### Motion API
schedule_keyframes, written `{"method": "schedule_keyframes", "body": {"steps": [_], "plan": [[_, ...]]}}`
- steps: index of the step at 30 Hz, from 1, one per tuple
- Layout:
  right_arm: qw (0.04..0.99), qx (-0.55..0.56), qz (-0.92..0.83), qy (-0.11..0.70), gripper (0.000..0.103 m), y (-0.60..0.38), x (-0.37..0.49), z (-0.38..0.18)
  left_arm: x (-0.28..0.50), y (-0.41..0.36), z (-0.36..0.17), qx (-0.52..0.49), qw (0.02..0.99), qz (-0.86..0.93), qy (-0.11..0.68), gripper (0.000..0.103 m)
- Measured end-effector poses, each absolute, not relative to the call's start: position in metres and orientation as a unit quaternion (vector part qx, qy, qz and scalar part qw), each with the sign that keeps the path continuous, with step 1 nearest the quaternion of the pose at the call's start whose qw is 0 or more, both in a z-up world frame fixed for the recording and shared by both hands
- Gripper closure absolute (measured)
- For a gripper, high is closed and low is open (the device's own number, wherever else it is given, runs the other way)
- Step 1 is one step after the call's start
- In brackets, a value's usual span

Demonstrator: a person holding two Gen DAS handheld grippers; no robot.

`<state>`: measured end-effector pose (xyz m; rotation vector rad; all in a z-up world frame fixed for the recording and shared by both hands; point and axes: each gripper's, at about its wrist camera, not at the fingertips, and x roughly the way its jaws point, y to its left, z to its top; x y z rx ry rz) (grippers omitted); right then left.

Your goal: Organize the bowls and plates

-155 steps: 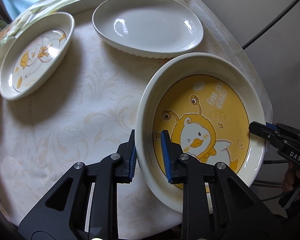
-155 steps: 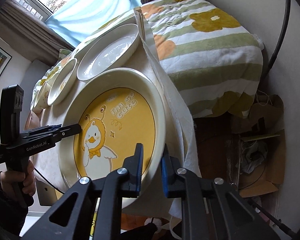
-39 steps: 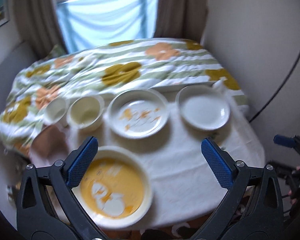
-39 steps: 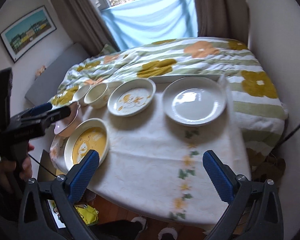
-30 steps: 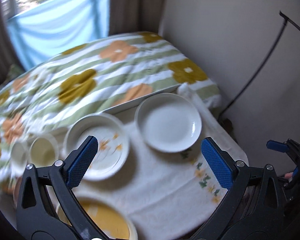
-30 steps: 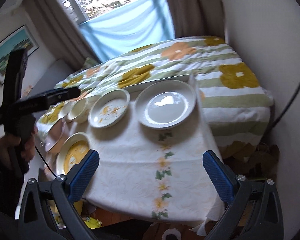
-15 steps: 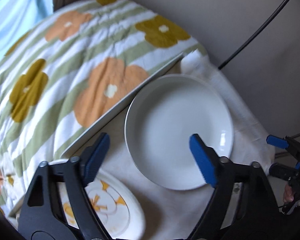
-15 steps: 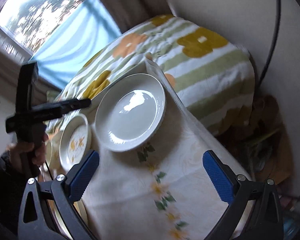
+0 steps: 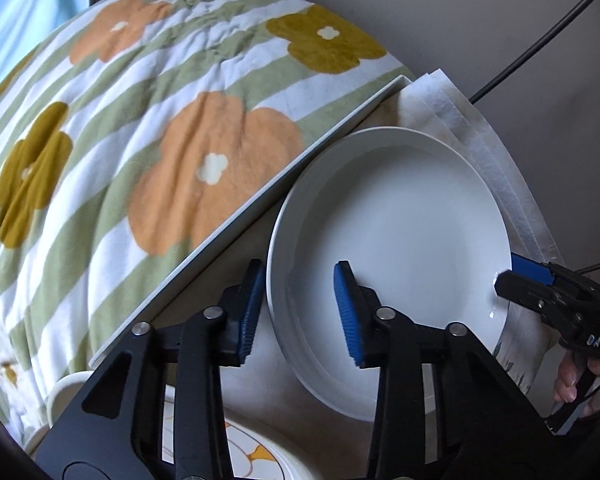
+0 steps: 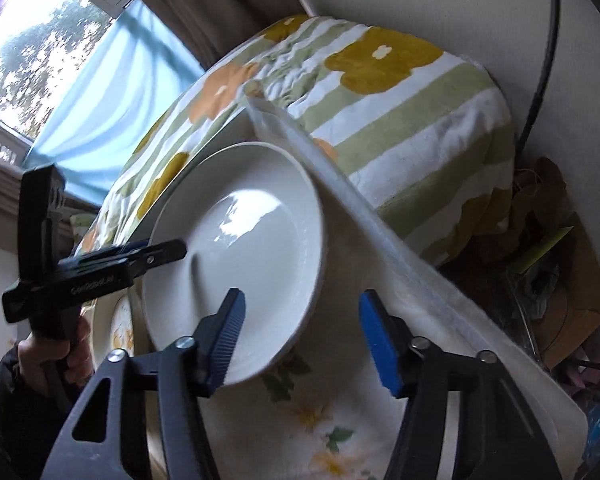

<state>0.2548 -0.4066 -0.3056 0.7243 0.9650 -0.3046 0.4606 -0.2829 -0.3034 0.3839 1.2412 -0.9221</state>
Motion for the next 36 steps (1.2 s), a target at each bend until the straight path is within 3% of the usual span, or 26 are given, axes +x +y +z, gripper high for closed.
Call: {"method": "schedule_keyframes", "body": {"steps": [2,4,10,23,36], "plan": [[0.812,0.343,-0.148,0.448,0.057,-0.408,0.255,-0.307,0.459,-0.284,-0.305,0.181,0.701,-0.412,0.553,0.079],[0.810,0.345,-0.147,0.450,0.071,-0.409,0.257,-0.310,0.458,-0.285,-0.305,0.187,0.704,-0.412,0.548,0.079],[0.806,0.342,-0.141,0.462,0.086,-0.406,0.265,-0.316,0.461,-0.284,-0.304,0.182,0.703,-0.411,0.552,0.082],[0.821,0.307,-0.131,0.463,0.086,-0.404,0.262,-0.296,0.447,-0.280,-0.274,0.181,0.729,-0.410,0.518,0.081],[0.845,0.251,-0.031,0.472,0.086,-0.385,0.236,-0.224,0.376,-0.219,-0.174,0.121,0.792,-0.344,0.489,0.081]]}}
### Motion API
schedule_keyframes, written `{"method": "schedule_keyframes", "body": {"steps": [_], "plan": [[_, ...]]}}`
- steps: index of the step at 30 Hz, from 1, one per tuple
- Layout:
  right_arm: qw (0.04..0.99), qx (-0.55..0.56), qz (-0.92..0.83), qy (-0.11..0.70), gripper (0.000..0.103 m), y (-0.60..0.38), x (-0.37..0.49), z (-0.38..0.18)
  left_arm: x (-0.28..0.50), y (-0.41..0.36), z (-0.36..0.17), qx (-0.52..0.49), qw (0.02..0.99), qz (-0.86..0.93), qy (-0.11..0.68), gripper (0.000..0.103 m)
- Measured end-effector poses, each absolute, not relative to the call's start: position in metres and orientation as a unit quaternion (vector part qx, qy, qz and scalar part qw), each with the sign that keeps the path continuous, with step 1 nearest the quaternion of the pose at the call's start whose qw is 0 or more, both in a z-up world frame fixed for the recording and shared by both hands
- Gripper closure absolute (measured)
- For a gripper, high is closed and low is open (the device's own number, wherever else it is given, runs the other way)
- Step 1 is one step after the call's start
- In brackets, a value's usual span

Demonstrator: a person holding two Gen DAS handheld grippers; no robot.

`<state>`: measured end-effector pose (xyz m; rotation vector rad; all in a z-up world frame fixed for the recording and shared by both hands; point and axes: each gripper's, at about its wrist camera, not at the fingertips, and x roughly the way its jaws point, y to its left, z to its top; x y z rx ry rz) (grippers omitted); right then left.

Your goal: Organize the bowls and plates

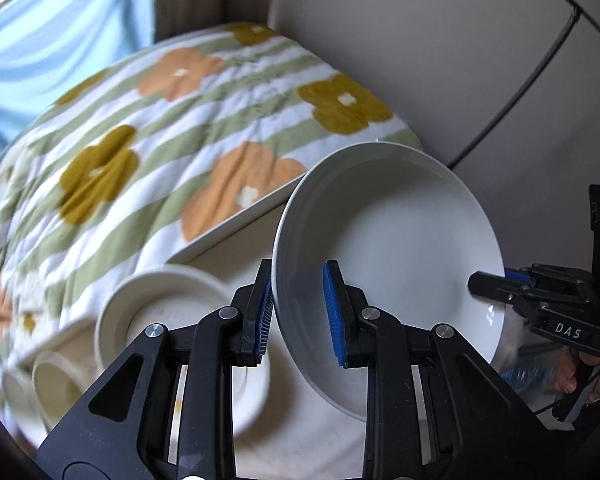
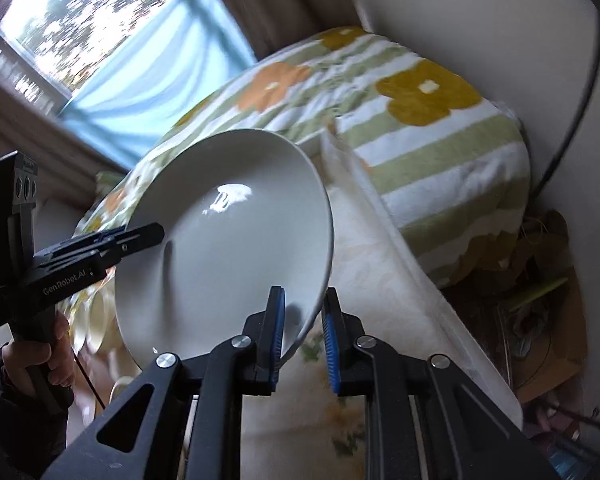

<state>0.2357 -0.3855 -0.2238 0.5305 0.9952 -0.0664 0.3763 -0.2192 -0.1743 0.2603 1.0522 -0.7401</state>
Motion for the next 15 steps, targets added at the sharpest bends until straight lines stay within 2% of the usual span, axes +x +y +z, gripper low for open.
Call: {"method": "schedule_keyframes", "body": {"steps": [7,15], "plan": [[0.851,0.195,0.071,0.483,0.086,-0.354,0.216,-0.192,0.301,-0.150,-0.138,0.063,0.840,-0.245,0.480,0.081],[0.834,0.137,0.175,0.505,0.086,-0.295,0.204,-0.198,0.224,-0.065,-0.155,-0.002,0.853,-0.141,0.502,0.081]]}}
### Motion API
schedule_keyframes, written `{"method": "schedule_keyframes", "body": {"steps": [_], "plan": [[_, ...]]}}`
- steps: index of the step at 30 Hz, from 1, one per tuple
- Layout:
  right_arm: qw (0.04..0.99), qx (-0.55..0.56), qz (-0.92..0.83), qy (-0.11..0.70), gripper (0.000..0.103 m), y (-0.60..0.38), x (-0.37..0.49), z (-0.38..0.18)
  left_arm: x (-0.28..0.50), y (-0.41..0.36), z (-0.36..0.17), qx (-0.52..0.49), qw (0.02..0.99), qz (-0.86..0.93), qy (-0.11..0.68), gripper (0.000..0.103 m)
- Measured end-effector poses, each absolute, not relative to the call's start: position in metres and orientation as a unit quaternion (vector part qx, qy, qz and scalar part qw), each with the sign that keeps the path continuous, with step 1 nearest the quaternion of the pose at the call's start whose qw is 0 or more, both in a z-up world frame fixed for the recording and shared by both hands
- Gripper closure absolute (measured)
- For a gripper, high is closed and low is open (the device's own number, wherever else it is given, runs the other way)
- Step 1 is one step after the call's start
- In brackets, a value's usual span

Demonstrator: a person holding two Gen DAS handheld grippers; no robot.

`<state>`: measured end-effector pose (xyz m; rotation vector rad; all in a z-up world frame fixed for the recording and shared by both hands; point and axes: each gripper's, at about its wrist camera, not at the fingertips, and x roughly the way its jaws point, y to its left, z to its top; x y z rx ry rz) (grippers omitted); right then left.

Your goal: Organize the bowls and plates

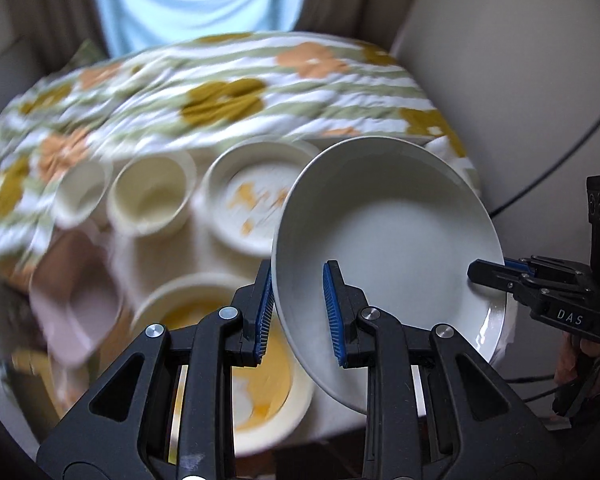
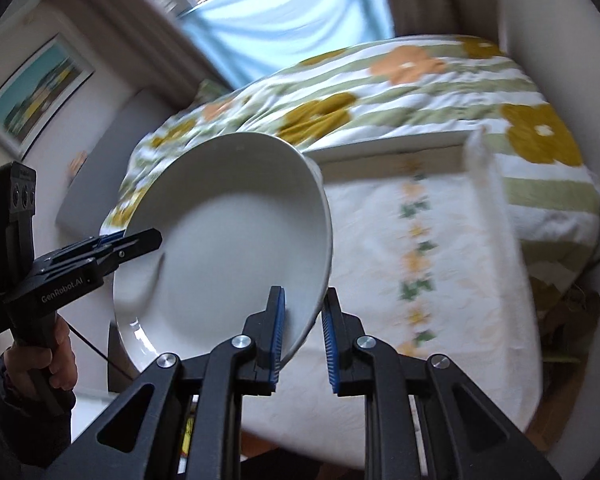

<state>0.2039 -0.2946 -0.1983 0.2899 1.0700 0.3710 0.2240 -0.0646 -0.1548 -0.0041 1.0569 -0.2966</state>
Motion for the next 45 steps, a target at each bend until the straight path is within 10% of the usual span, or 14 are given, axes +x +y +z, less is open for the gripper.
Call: {"method": "schedule_keyframes", "body": {"steps": [18,45], "plan": [[0.784,0.067,0.207,0.581,0.086,-0.169,0.209,-0.283,0.195,0.060,-0.280,-0.088,0.811,-0.074,0.574,0.081],[0.807,-0.052,0.163,0.564,0.086,-0.121,0.204,-0.288,0.203,0.046,-0.295,0.037,0.828,-0.023,0.559,0.081]]}}
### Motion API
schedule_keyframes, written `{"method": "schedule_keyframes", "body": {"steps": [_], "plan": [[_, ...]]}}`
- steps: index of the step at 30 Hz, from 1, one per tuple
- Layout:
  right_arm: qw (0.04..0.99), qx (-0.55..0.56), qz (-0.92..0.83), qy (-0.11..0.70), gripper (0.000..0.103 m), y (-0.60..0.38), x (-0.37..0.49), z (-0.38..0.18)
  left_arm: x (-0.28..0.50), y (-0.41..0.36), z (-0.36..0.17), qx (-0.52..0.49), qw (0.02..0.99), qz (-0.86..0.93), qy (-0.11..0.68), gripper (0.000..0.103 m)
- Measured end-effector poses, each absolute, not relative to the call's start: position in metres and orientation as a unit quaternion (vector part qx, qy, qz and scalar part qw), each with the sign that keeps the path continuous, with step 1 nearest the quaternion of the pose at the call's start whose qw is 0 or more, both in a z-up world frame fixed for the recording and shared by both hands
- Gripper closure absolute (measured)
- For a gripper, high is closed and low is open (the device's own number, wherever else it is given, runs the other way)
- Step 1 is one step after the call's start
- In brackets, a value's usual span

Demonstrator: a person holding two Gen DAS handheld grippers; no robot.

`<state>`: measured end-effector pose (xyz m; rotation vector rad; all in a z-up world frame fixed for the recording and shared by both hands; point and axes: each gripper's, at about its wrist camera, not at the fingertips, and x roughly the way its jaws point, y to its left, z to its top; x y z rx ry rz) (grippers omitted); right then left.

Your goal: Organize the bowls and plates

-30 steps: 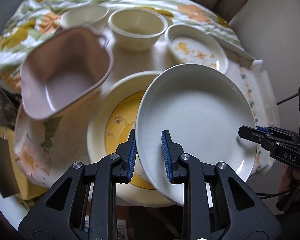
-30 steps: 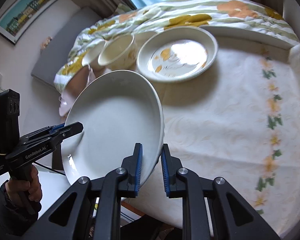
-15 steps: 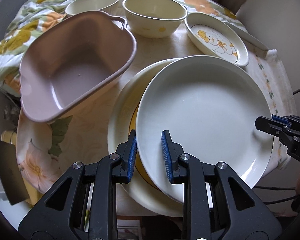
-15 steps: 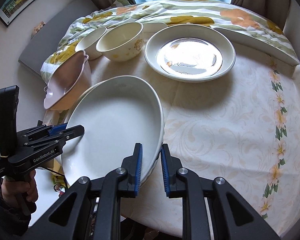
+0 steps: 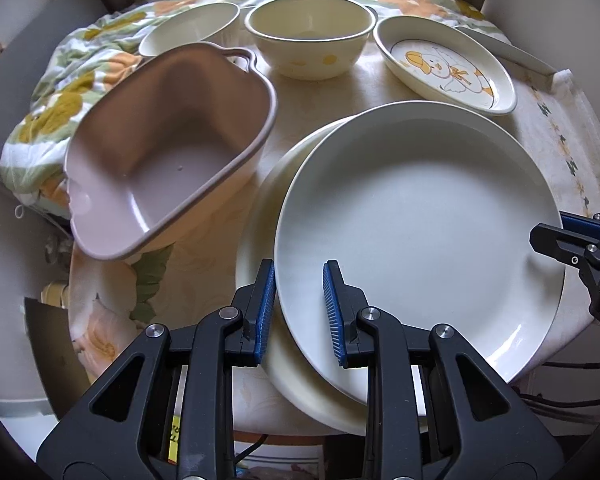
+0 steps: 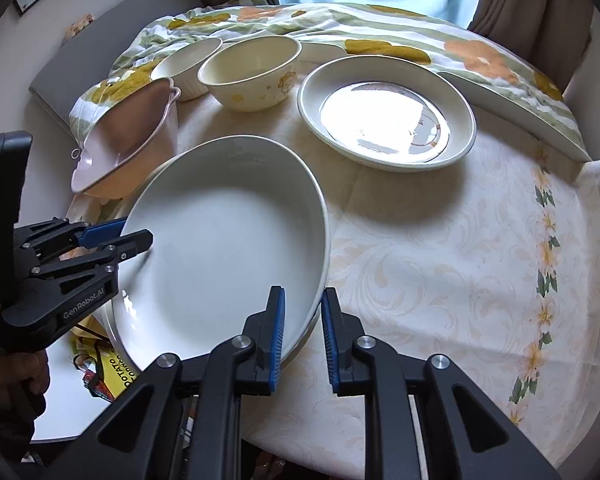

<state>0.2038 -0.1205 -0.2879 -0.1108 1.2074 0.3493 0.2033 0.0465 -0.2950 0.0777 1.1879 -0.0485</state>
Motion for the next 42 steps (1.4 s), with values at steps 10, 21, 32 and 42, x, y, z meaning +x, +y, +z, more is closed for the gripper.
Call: {"method": "schedule_keyframes", "body": {"steps": [10,21,32,42], "plan": [[0.807,-0.074,0.153,0.565,0.086,-0.114,0.203,-0.291,0.198,0.044,-0.293,0.055,0.830,-0.013,0.555,0.081],[0.806,-0.075,0.152,0.566,0.086,-0.113,0.201,-0.292,0.192,0.040,-0.287,0.078,0.833,-0.002,0.548,0.081],[0.810,-0.079,0.158,0.560,0.086,-0.110,0.199,-0.293,0.191,0.046,-0.283,0.068,0.835,0.002,0.545,0.081],[0.810,-0.046,0.154,0.563,0.086,-0.116,0.198,-0.290,0.196,0.038,-0.285,0.085,0.824,0.012,0.560,0.081]]}}
